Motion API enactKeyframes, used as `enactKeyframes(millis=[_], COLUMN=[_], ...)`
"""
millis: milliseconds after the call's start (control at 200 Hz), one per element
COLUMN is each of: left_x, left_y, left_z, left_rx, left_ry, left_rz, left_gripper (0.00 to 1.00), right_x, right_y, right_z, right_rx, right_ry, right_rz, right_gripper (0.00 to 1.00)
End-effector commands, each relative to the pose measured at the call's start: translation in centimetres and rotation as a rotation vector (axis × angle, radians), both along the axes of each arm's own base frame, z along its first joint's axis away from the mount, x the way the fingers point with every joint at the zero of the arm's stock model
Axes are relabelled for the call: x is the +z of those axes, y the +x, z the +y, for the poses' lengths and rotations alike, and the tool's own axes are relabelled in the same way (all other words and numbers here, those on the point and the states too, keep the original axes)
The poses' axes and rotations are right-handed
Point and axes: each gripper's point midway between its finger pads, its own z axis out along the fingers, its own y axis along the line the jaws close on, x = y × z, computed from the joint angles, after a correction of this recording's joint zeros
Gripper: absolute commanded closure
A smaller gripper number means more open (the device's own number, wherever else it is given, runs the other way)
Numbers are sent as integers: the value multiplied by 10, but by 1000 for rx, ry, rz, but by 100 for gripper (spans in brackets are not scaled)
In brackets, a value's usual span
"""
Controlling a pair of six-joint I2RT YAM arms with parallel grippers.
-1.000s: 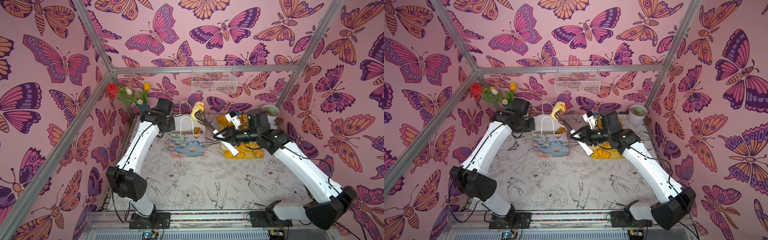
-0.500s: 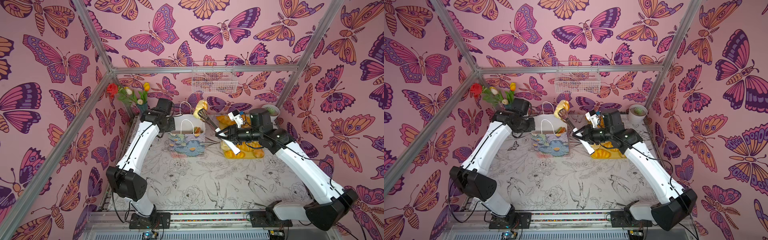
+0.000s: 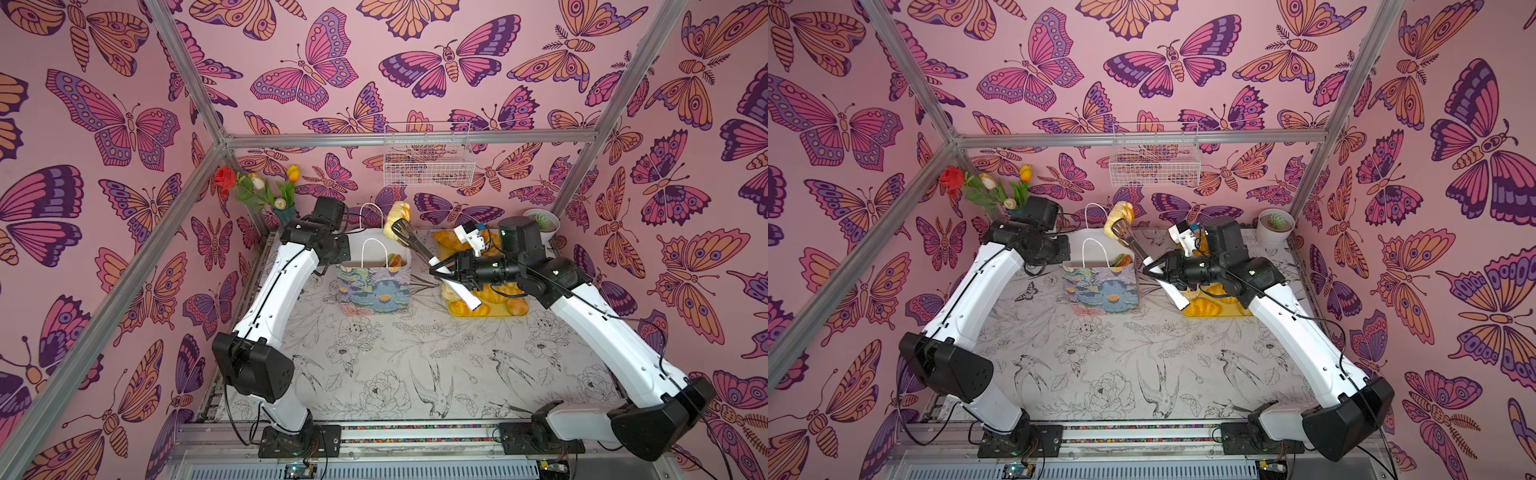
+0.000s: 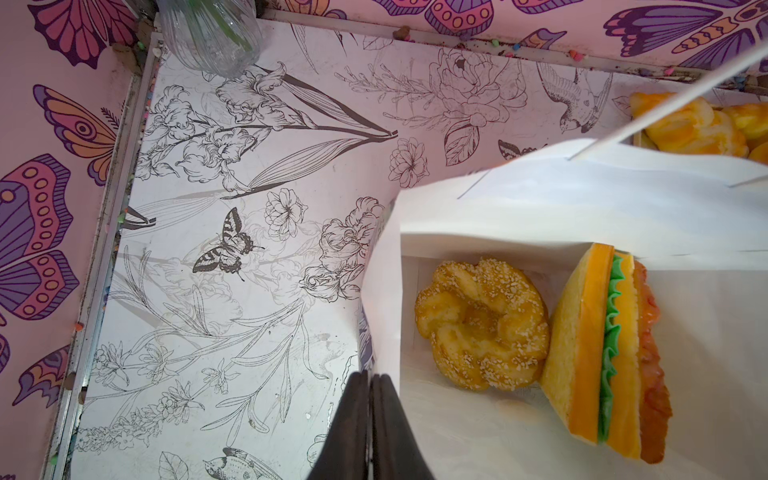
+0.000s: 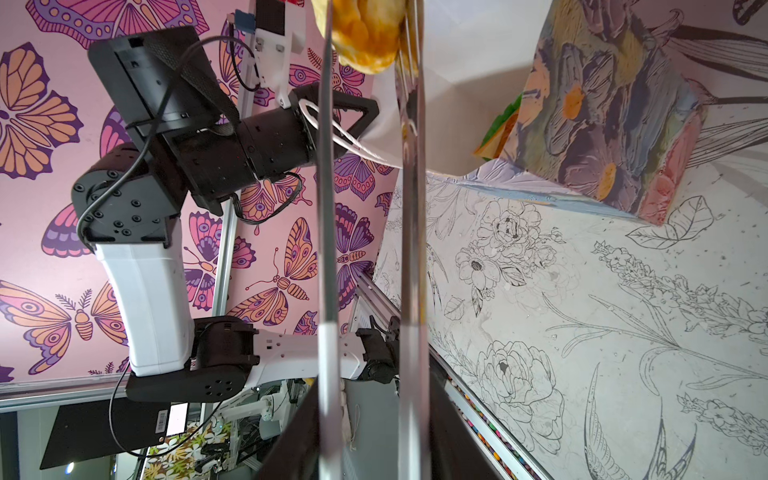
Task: Pack bread into a paper bag
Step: Place the fake bread in the paper bag.
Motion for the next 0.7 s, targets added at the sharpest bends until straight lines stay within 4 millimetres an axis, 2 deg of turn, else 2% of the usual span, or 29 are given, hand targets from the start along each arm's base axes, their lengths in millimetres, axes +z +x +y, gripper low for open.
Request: enactKeyframes(millis=[0, 150, 325, 696], left_x=[4, 3, 2, 2], left_y=[-3, -3, -3, -5], left_z=[4, 4, 4, 6], left_rx=[11, 16, 17, 18], left_ry=[-8, -8, -7, -2], left_rz=[-6, -3, 0, 0], left_gripper=[90, 90, 91, 91], right_x=[7, -1, 0, -4], right_y=[-8, -12, -12, -13], right_z=[5, 4, 4, 0], right_rx=[48, 54, 53, 42], right_ry=[16, 0, 1, -12], right_rz=[-25, -11, -19, -16], right_gripper=[64, 62, 56, 56])
